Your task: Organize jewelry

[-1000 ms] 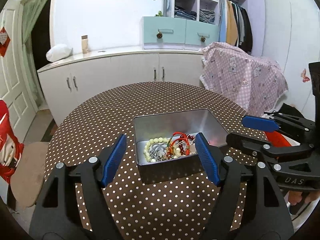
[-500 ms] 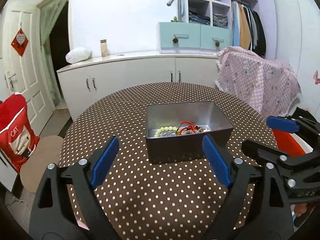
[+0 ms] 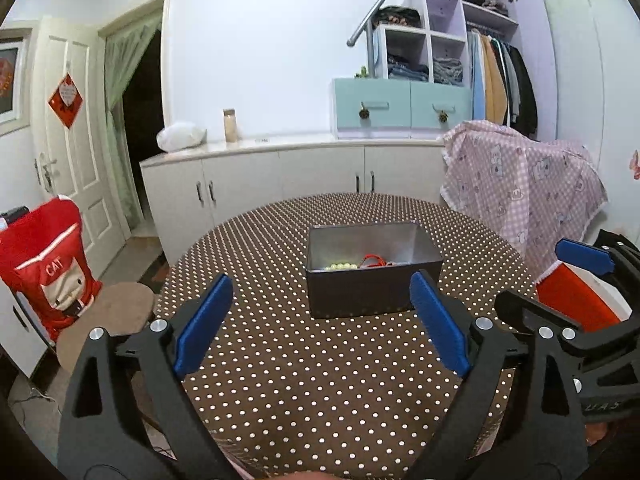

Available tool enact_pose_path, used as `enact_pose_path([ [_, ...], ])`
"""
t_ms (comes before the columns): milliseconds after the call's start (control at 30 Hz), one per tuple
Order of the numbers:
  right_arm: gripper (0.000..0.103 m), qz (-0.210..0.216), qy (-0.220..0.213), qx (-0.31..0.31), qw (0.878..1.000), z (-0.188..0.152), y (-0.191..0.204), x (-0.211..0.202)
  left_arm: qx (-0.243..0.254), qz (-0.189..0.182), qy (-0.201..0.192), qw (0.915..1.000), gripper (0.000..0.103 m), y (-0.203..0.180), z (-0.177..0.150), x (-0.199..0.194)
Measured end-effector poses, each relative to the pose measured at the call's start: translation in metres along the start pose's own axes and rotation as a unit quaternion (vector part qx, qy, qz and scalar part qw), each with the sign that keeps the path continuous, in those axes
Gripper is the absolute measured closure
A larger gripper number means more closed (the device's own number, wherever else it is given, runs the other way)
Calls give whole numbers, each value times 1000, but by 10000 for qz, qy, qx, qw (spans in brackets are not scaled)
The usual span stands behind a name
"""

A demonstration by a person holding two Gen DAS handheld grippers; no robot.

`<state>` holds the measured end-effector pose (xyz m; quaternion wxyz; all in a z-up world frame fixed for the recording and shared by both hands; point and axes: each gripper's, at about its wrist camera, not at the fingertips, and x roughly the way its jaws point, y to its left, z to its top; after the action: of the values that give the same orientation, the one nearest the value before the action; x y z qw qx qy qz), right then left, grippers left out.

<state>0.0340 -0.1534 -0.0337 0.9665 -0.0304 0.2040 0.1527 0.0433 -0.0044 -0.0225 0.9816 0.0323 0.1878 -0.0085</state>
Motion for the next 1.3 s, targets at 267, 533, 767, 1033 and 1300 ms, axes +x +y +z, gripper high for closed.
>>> enact_pose_path([
  [267,8,-117,-336,-21,9994,1,2,-25,-36,-22,-273,9996,13,-3,4,-25],
  [533,8,-141,-559,-33,9983,3,3,-39,24,2,-351,9994,12,-7,5,-34],
  [767,8,-185,-592,-58,9981,2,6,-42,4,0,-349,9994,12,-6,2,-38],
  [1033,8,-233,-588,-89,9980,1,9,-43,1,46,-345,9994,12,-3,0,-38],
  [1300,8,-271,-615,-124,9977,2,13,-46,-22,31,-340,9994,12,-1,-1,-39],
])
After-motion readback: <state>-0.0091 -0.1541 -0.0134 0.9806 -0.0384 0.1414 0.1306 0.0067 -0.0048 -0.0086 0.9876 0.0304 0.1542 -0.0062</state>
